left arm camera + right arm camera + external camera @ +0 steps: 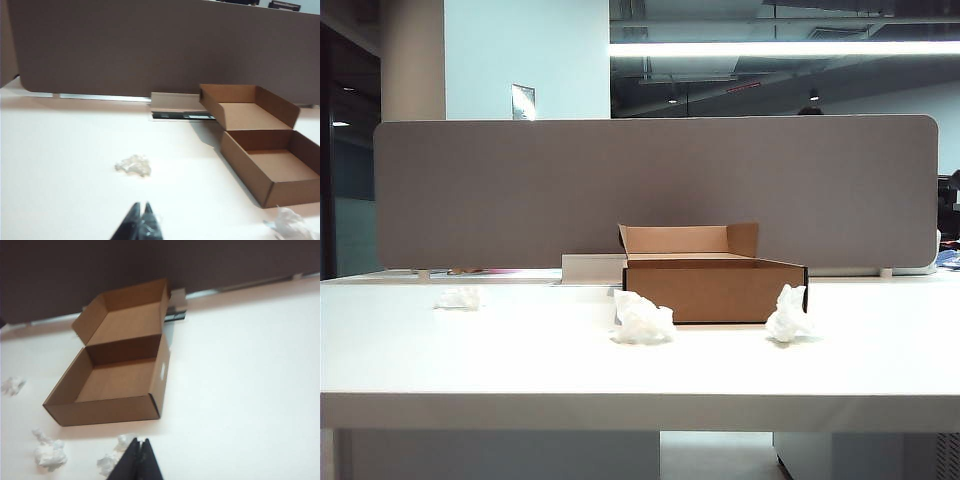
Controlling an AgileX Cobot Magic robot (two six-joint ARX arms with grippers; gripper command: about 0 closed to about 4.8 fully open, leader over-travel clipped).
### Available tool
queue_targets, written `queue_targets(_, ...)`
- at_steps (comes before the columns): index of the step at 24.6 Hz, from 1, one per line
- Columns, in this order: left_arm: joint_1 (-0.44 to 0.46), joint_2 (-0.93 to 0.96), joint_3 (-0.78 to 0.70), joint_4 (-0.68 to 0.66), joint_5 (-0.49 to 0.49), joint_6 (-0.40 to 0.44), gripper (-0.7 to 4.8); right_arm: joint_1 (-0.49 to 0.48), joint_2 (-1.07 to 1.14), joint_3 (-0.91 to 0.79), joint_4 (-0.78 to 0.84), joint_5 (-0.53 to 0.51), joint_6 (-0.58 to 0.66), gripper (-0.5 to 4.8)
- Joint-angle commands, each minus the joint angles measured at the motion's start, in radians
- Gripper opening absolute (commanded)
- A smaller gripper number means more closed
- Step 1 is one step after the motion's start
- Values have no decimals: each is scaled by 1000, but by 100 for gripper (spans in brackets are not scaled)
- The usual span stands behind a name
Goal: Pick up all the paper balls on the table and put them in the paper box.
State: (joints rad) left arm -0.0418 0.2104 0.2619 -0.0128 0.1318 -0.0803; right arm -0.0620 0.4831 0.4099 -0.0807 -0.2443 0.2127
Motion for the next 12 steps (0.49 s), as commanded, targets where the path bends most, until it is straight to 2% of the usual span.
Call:
queue_targets(1,-1,58,29,26,20,2,-6,-1,80,42,35,-30,-11,-3)
queue_targets(8,-1,244,102,82,55,6,-6,1,273,132,33,-93,-42,-3)
queue_targets(12,-1,380,174,82,60,67,-6,29,357,167,33,-93,-42,-3)
